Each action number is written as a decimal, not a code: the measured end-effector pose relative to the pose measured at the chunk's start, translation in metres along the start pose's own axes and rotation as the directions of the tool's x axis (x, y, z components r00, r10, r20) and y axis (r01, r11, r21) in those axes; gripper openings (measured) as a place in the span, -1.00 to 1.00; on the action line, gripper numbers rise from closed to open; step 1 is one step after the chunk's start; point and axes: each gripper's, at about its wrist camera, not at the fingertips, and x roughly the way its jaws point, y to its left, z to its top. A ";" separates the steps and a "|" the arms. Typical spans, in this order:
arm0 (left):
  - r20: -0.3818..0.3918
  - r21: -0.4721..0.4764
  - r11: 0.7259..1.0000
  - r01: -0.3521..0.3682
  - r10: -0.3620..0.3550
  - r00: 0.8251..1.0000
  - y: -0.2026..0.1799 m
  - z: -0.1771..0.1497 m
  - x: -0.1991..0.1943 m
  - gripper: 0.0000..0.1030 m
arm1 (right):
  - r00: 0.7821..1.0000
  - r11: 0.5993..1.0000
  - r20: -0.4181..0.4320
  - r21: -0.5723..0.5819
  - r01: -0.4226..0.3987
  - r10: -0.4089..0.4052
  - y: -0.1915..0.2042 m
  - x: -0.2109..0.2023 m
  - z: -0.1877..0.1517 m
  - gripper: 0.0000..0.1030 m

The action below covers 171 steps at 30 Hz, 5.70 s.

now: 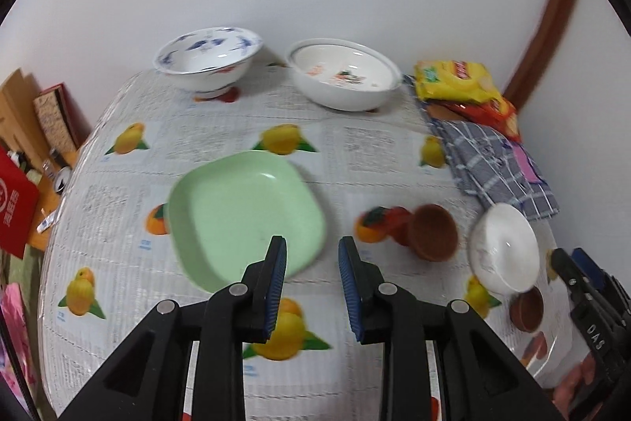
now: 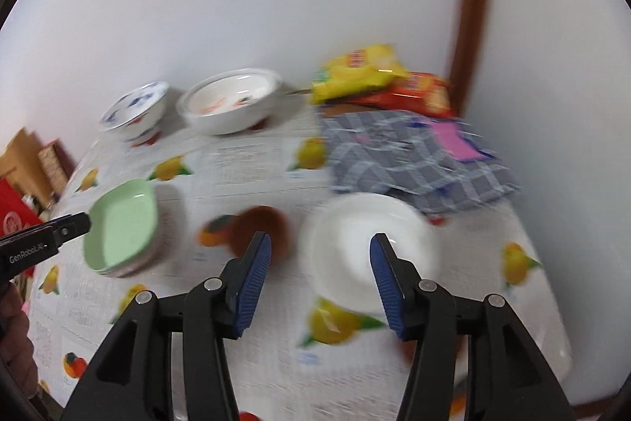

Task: Organize plates and bowls
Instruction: 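Open both grippers and lift them off the light-green plate, then grasp one brown clay bowl with the left gripper while the right grasps another, then carry the brown bowl in the right gripper into the white bowl while left holds its own, then lower the brown bowl into the white bowl and open the right gripper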

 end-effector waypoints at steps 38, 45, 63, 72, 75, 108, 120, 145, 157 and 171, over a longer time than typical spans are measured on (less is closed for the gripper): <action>-0.165 0.109 0.994 0.005 0.013 0.986 -0.099 0.005 0.138 -0.22 | 0.976 0.955 -0.219 0.294 0.043 0.024 -0.135 0.082 -0.095 -0.54; -0.186 0.102 0.991 0.081 -0.061 0.981 -0.096 0.006 0.152 -0.56 | 0.983 0.946 -0.185 0.318 0.058 0.002 -0.135 0.084 -0.096 -0.56; -0.190 0.187 0.963 0.196 -0.160 0.969 -0.089 0.005 0.130 -0.84 | 0.974 0.898 -0.163 0.387 0.210 -0.157 -0.103 0.046 -0.087 -0.82; -0.147 0.159 0.959 0.233 -0.211 0.966 -0.077 0.001 0.088 -0.84 | 0.980 0.903 -0.100 0.380 0.200 -0.174 -0.078 -0.003 -0.081 -0.82; -0.126 0.148 0.960 0.239 -0.221 0.967 -0.073 0.000 0.072 -0.84 | 0.982 0.909 -0.075 0.370 0.191 -0.176 -0.071 -0.019 -0.079 -0.82; 0.010 0.235 0.966 0.107 -0.112 0.994 -0.071 -0.009 0.000 -0.84 | 0.999 0.944 0.027 0.329 0.026 -0.037 -0.054 -0.018 -0.042 -0.82; -0.005 0.231 0.967 0.106 -0.108 0.994 -0.073 0.001 0.019 -0.84 | 0.999 0.953 -0.010 0.300 0.034 -0.033 -0.061 0.017 -0.026 -0.82; -0.053 0.214 0.971 0.107 -0.097 0.994 -0.075 0.015 0.075 -0.84 | 0.983 0.983 -0.175 0.162 0.087 -0.058 -0.048 0.121 -0.014 -0.82; -0.059 0.196 0.973 0.119 -0.109 0.992 -0.072 0.018 0.083 -0.84 | 0.966 0.985 -0.210 0.047 0.166 -0.153 -0.036 0.136 -0.010 -0.78; -0.054 0.196 0.973 0.124 -0.116 0.992 -0.071 0.019 0.077 -0.84 | 0.962 0.988 -0.228 0.004 0.155 -0.150 -0.031 0.135 -0.006 -0.40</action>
